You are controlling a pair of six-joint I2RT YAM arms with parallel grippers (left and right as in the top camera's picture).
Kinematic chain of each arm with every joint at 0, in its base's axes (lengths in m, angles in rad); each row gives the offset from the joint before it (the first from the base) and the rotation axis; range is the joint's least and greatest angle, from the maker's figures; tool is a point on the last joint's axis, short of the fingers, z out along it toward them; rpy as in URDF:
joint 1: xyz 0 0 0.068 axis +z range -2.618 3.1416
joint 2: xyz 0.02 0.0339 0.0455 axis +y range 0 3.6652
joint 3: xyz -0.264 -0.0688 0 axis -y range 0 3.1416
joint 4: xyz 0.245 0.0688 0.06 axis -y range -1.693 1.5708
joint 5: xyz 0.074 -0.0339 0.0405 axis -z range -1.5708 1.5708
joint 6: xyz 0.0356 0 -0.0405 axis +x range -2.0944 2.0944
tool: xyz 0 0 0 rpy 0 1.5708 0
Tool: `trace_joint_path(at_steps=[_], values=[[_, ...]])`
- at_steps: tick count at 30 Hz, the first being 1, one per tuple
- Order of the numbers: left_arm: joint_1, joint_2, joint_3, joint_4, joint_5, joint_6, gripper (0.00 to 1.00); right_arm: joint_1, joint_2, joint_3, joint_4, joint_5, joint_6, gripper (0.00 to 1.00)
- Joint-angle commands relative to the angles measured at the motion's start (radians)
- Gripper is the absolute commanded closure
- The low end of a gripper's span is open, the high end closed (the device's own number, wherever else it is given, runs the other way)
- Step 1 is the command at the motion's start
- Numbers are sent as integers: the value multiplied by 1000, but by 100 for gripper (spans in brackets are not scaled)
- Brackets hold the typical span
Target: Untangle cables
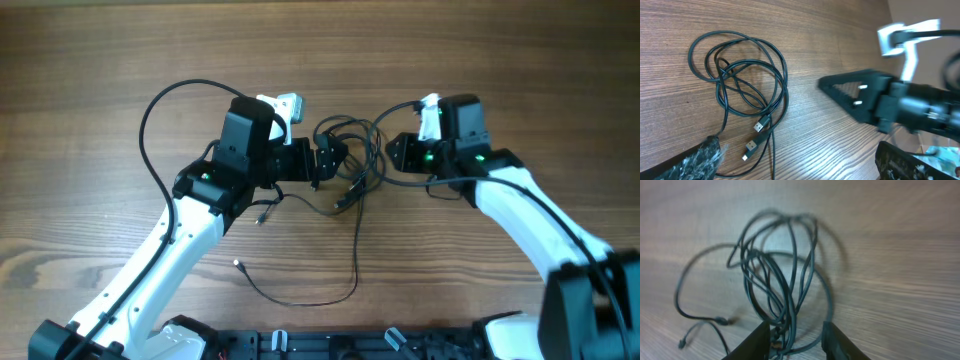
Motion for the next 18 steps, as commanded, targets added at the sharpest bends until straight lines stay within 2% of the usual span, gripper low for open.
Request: trace_joint_path(at_steps=[1,8,18], values=[[-5,6,8,0,-10,5,0,2,121,8,12,-139,-39,64],[-5,6,8,0,-10,5,0,2,227,8,29,-229,-35,75],[-5,6,8,0,-10,5,0,10,237,0,74,-228,-36,76]])
